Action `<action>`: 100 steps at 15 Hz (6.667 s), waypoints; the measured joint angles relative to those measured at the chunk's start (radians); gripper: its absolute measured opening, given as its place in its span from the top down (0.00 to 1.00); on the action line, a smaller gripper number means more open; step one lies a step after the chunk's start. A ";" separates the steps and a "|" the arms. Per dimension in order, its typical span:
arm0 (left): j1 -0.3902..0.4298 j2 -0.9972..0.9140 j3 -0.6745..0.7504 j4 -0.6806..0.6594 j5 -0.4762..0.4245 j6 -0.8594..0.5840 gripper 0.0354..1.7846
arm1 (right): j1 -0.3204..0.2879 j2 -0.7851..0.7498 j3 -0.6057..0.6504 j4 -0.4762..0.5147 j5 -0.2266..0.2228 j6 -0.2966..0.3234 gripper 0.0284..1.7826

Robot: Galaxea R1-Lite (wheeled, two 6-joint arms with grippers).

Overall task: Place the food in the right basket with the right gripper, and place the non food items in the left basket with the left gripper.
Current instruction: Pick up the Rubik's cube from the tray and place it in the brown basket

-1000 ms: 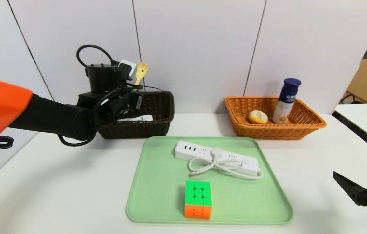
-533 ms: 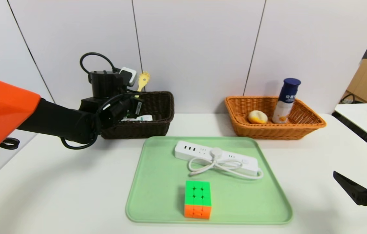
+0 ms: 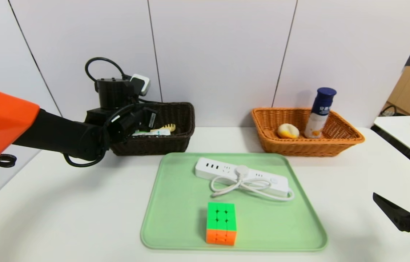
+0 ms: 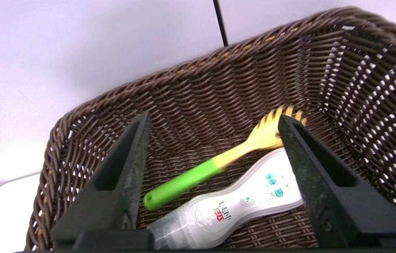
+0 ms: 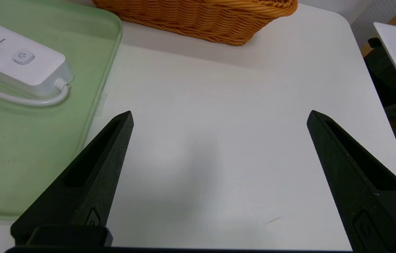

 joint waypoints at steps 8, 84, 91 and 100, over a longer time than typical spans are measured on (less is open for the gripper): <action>-0.119 -0.181 0.023 0.186 -0.127 0.051 0.13 | -0.002 -0.027 0.011 0.000 0.000 0.001 0.04; -0.800 -0.036 -0.113 1.008 0.260 -1.047 0.47 | -0.011 -0.374 0.039 0.268 0.001 -0.026 0.04; -0.793 -0.090 -0.116 0.996 0.266 -0.988 0.47 | -0.010 -0.374 0.041 0.268 0.004 -0.026 0.04; -0.443 -0.286 -0.116 0.565 0.329 -0.477 0.47 | -0.008 -0.368 0.060 0.270 0.014 -0.026 0.04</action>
